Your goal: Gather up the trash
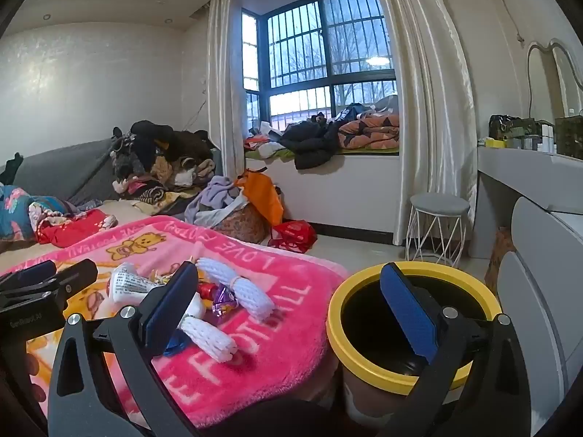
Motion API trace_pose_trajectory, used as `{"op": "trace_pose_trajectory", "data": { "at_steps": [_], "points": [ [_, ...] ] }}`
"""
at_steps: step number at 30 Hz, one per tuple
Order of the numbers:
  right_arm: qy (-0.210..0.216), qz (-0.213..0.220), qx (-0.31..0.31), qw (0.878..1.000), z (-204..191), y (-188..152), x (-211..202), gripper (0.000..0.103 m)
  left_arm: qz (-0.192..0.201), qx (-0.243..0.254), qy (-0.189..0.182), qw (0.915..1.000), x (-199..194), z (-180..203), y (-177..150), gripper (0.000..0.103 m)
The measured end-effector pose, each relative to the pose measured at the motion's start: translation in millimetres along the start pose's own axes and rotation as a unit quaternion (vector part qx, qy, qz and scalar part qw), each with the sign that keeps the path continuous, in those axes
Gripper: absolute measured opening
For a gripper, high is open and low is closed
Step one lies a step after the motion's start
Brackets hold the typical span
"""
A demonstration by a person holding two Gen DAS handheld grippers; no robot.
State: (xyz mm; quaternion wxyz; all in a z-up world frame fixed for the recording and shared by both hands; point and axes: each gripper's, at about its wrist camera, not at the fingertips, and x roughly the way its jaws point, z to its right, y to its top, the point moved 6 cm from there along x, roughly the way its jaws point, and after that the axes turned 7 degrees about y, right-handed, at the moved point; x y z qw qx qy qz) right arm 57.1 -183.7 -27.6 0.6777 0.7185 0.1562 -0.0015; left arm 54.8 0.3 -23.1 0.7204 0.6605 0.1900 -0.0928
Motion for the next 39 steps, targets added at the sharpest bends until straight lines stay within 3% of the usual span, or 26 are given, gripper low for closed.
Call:
{"op": "trace_pose_trajectory", "data": {
  "at_steps": [39],
  "points": [
    [0.0, -0.001, -0.001, 1.0, 0.6, 0.5, 0.7, 0.097, 0.003, 0.002, -0.001, 1.0, 0.1, 3.0, 6.2, 0.093]
  ]
}}
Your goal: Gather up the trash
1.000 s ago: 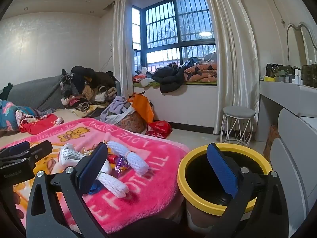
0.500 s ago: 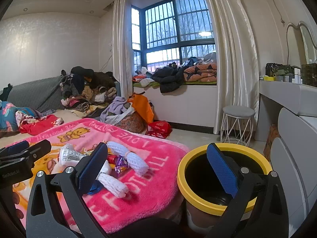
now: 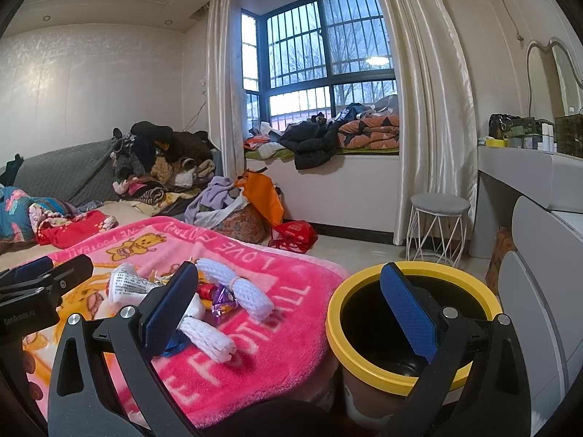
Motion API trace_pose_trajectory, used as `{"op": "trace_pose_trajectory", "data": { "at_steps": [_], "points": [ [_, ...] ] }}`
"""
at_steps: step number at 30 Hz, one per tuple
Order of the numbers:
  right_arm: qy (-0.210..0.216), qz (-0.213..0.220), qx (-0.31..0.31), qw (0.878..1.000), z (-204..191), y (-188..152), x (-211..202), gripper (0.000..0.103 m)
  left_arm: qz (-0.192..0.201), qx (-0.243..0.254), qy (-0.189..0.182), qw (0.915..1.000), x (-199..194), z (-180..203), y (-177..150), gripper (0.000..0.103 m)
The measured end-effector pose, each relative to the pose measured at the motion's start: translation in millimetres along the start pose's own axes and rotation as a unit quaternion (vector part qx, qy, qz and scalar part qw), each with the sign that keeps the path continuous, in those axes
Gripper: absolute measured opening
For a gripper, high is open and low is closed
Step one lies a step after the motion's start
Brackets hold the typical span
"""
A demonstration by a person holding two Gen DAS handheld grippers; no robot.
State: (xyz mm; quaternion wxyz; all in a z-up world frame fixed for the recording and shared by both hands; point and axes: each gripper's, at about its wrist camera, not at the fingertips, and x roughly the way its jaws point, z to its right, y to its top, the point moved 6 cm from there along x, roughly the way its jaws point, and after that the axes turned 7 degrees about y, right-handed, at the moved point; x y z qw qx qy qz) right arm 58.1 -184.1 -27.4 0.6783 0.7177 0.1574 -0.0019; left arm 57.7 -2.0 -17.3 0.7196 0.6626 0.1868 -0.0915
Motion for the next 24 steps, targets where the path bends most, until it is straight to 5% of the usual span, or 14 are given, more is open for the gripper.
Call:
{"op": "trace_pose_trajectory", "data": {
  "at_steps": [24],
  "points": [
    [0.016, -0.01, -0.002, 1.0, 0.0, -10.7, 0.0, 0.097, -0.013, -0.003, -0.003, 0.9999, 1.4, -10.5, -3.9, 0.093]
  ]
}}
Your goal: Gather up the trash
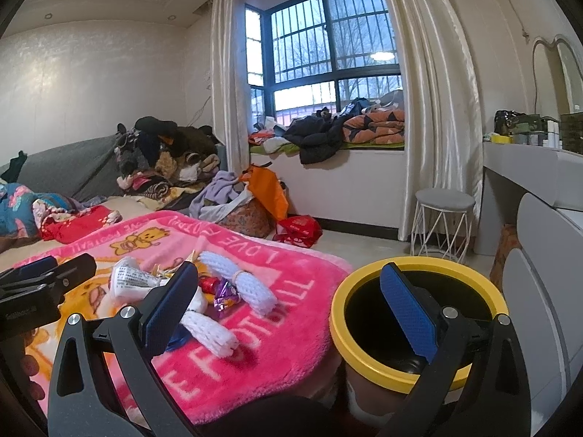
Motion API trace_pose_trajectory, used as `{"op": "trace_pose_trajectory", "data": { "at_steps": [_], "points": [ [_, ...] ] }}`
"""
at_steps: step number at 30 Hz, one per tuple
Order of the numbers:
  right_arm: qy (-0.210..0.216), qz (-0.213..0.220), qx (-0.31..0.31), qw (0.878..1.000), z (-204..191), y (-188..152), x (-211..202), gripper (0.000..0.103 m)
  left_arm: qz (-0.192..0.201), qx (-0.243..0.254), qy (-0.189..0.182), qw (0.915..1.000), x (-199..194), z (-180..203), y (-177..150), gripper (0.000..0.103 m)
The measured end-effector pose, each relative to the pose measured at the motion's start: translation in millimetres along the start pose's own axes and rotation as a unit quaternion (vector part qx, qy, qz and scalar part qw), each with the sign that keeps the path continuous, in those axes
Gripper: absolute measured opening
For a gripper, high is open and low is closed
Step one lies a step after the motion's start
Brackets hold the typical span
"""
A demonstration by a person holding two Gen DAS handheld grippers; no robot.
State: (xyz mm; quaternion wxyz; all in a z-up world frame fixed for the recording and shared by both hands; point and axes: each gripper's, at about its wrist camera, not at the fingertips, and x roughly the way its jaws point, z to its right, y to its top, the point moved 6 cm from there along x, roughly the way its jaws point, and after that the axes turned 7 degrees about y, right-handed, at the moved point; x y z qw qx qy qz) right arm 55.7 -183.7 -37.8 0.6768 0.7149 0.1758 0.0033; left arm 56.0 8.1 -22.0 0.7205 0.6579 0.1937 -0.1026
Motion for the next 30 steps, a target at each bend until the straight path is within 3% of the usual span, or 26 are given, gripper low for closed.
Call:
{"op": "trace_pose_trajectory", "data": {
  "at_steps": [5, 12, 23, 30],
  "points": [
    [0.021, -0.016, -0.002, 1.0, -6.9, -5.2, 11.6, 0.097, -0.007, -0.01, 0.004, 0.9999, 3.6, -5.5, -0.9, 0.093],
    [0.082, -0.054, -0.029, 0.995, -36.0, -11.9, 27.1, 0.097, -0.009, -0.035, 0.025, 0.9991, 11.0, -28.8, 3.1, 0.093],
    [0.157, -0.099, -0.06, 0.981, -83.1, -11.9, 52.7, 0.097, -0.01, -0.061, 0.062, 0.9961, 21.3, -69.5, 12.8, 0.093],
    [0.2, -0.14, -0.063, 0.968, -99.5, -14.9, 76.7, 0.097, -0.015, -0.085, 0.053, 0.9949, 34.1, -93.5, 24.2, 0.093]
  ]
}}
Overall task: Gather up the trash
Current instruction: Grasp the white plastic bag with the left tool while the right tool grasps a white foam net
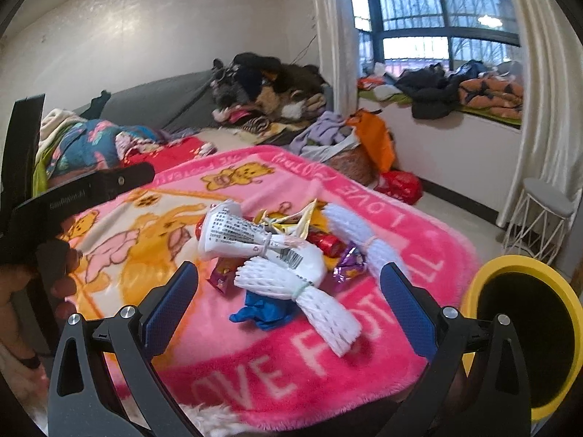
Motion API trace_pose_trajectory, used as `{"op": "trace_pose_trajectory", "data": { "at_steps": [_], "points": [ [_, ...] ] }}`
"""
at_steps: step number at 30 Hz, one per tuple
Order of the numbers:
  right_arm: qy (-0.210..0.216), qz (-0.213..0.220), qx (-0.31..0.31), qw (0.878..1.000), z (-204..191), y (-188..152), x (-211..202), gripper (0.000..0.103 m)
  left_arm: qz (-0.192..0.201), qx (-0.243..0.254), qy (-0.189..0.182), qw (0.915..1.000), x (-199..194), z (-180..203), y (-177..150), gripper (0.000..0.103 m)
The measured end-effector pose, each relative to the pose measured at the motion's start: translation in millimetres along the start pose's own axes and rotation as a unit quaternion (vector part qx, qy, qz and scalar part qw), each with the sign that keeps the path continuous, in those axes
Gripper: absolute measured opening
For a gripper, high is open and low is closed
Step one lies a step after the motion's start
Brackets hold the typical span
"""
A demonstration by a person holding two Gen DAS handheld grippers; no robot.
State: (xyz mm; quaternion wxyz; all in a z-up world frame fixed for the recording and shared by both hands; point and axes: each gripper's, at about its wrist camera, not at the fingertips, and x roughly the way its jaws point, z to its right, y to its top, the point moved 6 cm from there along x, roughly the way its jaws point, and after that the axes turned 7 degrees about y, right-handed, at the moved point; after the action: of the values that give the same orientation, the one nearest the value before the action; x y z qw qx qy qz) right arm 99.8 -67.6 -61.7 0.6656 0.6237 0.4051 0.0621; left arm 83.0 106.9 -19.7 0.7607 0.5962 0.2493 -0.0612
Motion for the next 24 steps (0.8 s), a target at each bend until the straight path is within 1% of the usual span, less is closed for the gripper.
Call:
{"op": "trace_pose_trajectory", "data": {
  "at_steps": [3, 5, 6, 11, 15, 18, 21, 23, 24],
  "points": [
    [0.004, -0.021, -0.02, 1.0, 0.9, -1.8, 10.7, 0.097, -0.007, -0.005, -0.018, 0.9998, 8.9, -2.3, 2.8, 0.093],
    [0.002, -0.043, -0.032, 0.999, 4.6, -2.7, 19.6, 0.097, -0.016, -0.006, -0.022, 0.9996, 16.1, -2.0, 2.9, 0.093],
    [0.0, -0.059, -0.038, 0.998, 6.4, -4.0, 24.8, 0.097, -0.025, -0.008, -0.019, 0.9995, 22.7, -2.1, 1.5, 0.093],
    [0.0, -0.105, -0.051, 0.993, 14.7, -15.0, 46.3, 0.097, -0.064, -0.011, -0.038, 0.9972, 46.9, 4.8, -9.1, 0.093],
    [-0.01, -0.133, -0.076, 0.988, 17.7, -24.1, 60.3, 0.097, -0.096, -0.013, -0.058, 0.9936, 65.7, 11.4, -22.6, 0.093],
    [-0.017, -0.148, -0.086, 0.985, 18.1, -28.8, 69.4, 0.097, -0.121, -0.027, -0.068, 0.99, 77.6, 12.8, -34.0, 0.092],
    [-0.022, -0.167, -0.093, 0.981, 20.2, -33.9, 80.9, 0.097, -0.141, -0.04, -0.075, 0.9863, 86.3, 14.8, -43.2, 0.088],
    [-0.022, -0.176, -0.091, 0.98, 23.7, -36.7, 85.4, 0.093, -0.152, -0.047, -0.08, 0.984, 90.6, 15.5, -47.5, 0.084],
    [-0.019, -0.18, -0.087, 0.98, 25.3, -38.4, 87.1, 0.086, -0.157, -0.054, -0.085, 0.9824, 92.5, 15.1, -49.0, 0.08]
  ]
}}
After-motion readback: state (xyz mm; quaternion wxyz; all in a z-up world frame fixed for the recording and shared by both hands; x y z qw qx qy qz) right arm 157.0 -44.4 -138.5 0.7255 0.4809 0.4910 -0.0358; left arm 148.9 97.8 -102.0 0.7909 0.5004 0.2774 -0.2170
